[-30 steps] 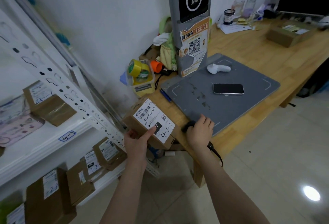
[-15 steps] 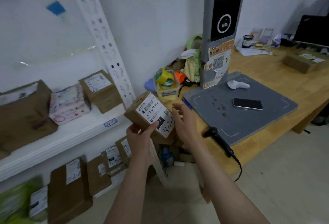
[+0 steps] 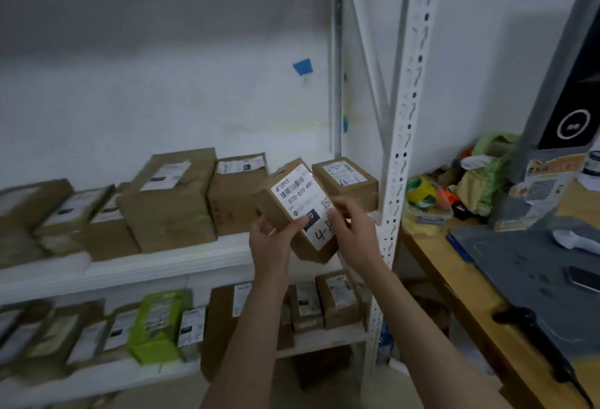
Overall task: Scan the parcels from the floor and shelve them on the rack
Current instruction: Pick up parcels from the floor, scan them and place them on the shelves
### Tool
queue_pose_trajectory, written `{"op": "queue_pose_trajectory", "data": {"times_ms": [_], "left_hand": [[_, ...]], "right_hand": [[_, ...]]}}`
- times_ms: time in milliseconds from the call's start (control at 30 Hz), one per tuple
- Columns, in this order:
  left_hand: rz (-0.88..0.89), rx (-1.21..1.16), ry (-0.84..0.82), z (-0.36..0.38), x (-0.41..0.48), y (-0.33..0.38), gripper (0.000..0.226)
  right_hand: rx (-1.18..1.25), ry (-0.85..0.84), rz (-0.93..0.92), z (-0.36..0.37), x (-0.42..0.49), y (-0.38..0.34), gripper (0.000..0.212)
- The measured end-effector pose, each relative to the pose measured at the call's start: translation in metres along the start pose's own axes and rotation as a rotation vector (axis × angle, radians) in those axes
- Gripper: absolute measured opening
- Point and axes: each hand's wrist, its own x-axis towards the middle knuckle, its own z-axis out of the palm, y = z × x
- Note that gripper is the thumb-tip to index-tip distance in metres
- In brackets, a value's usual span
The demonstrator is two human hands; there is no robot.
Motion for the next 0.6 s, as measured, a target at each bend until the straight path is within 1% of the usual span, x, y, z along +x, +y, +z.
{"op": "queue_pose_trajectory", "data": {"times_ms": [67,133,167,300,433,533,600], "left_hand": [[0.058,-0.014,-0.016,-0.017,0.011,0.033,0.055],[0.124,-0.021,-0.052,-0.03,0.019,0.071,0.043],[0.162,-0.026,-0.067,-0.035,0.021,0.092,0.041],[0.335,0.018,-0.128,-0.05,0.024,0.176,0.049],[0.513,0.125,-0.235,-0.049,0.012,0.255,0.037],[0.623,0.172,-0.287,-0.042,-0.001,0.306,0.037],[0.681,0.179,-0.299,-0.037,-0.011,0.338,0.034]], "right_hand": [[-0.005,0.012,-0.078,0.017,0.011,-0.031,0.032],[-0.007,0.019,-0.151,0.029,0.024,-0.064,0.033],[-0.007,0.024,-0.186,0.034,0.031,-0.083,0.032],[-0.019,0.056,-0.349,0.04,0.054,-0.159,0.034],[-0.046,0.197,-0.533,0.028,0.069,-0.232,0.036],[-0.048,0.318,-0.621,0.017,0.075,-0.28,0.039],[-0.052,0.385,-0.675,0.01,0.08,-0.311,0.036]]}}
